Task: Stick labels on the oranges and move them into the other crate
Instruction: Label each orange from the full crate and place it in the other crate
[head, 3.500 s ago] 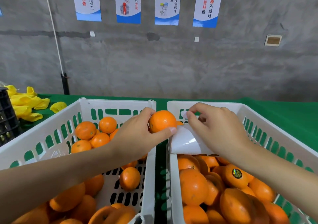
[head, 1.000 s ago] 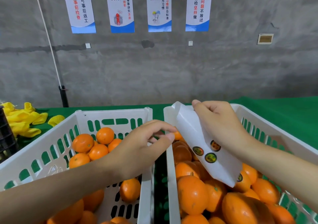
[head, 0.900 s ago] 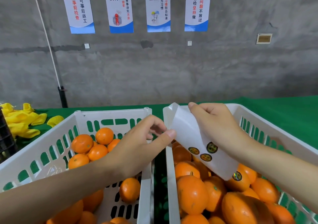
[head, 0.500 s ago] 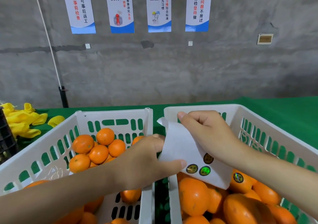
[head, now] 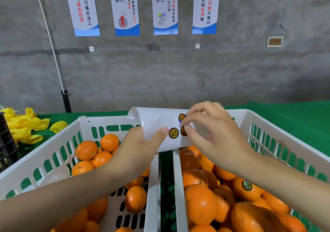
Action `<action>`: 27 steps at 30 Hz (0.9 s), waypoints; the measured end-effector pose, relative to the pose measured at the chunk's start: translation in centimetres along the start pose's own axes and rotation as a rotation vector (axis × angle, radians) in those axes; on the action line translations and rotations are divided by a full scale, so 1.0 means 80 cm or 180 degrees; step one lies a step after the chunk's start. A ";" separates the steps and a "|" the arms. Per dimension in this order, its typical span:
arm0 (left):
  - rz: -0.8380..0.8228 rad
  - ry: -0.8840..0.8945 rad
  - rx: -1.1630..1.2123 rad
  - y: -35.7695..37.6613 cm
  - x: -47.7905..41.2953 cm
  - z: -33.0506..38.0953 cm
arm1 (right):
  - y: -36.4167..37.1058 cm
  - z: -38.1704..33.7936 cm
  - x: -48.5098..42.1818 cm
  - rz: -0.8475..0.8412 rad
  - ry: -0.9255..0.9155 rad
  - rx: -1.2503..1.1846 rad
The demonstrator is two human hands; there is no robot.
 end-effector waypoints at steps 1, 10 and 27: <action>0.0063 -0.0024 0.0099 0.000 -0.001 0.001 | 0.005 -0.003 0.002 -0.0116 -0.0095 0.0110; 0.0110 -0.0261 0.0566 0.005 -0.001 0.002 | 0.017 -0.002 0.009 -0.0536 -0.0145 -0.0083; -0.0487 0.0290 -0.0017 0.009 -0.003 0.022 | 0.006 -0.007 0.010 -0.0293 -0.0169 -0.0424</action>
Point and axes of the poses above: each hand's wrist, its own x-axis away from the middle knuckle, its own y-axis out of the palm, z = x × y, the point moved 7 cm from there along -x, towards the middle knuckle, and after that the axes turned 13 degrees about y, right-handed, at the moved point
